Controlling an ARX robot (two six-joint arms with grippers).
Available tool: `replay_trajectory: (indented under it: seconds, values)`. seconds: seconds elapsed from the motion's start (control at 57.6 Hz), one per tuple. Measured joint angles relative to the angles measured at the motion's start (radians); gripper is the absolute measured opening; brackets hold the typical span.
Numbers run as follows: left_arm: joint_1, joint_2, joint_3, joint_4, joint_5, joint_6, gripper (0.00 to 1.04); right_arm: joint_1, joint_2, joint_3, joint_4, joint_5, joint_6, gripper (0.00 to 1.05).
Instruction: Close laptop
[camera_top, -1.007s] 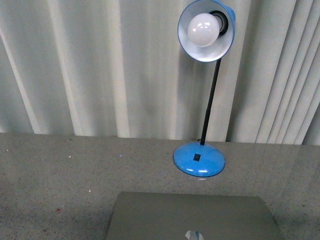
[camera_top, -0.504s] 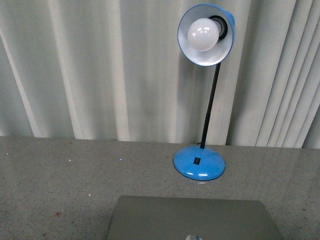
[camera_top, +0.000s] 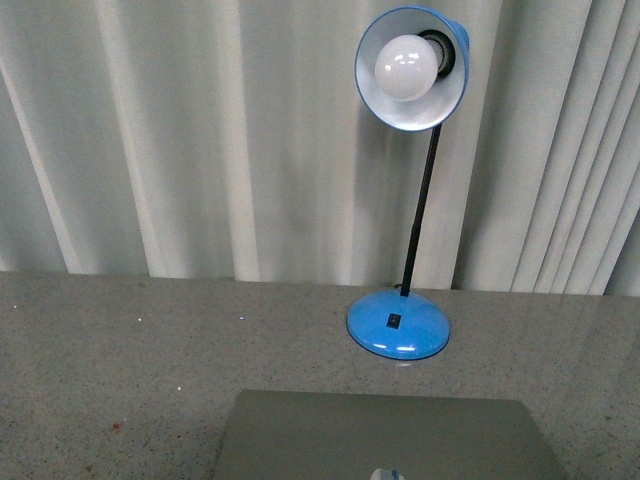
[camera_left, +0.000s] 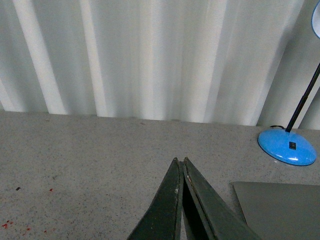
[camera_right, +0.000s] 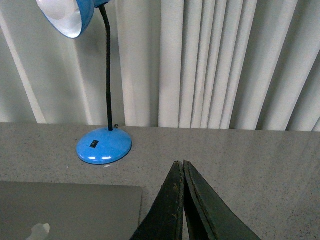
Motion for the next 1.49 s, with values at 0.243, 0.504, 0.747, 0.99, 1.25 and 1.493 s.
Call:
replay_trajectory:
  seconds: [0.243,0.504,0.747,0.99,1.25,1.493]
  values:
    - [0.000,-0.119,0.000,-0.115,0.000,0.000,0.04,0.000,-0.116,0.000,-0.114,0.000,0.000,0.03]
    - [0.000,-0.203,0.000,-0.199,0.000,0.000,0.04,0.000,-0.194,0.000,-0.191,0.000,0.000,0.03]
    - [0.000,-0.338,0.000,-0.364,0.000,0.000,0.04,0.000,-0.380,0.000,-0.394,0.000,0.000,0.03]
    - [0.000,-0.421,0.000,-0.425,0.000,0.000,0.04,0.000,-0.396,0.000,-0.399,0.000,0.000,0.03]
    - [0.000,-0.423,0.000,-0.425,0.000,0.000,0.26,0.000,-0.396,0.000,-0.399,0.000,0.000,0.26]
    - [0.000,-0.423,0.000,-0.425,0.000,0.000,0.69,0.000,-0.396,0.000,-0.399,0.000,0.000,0.68]
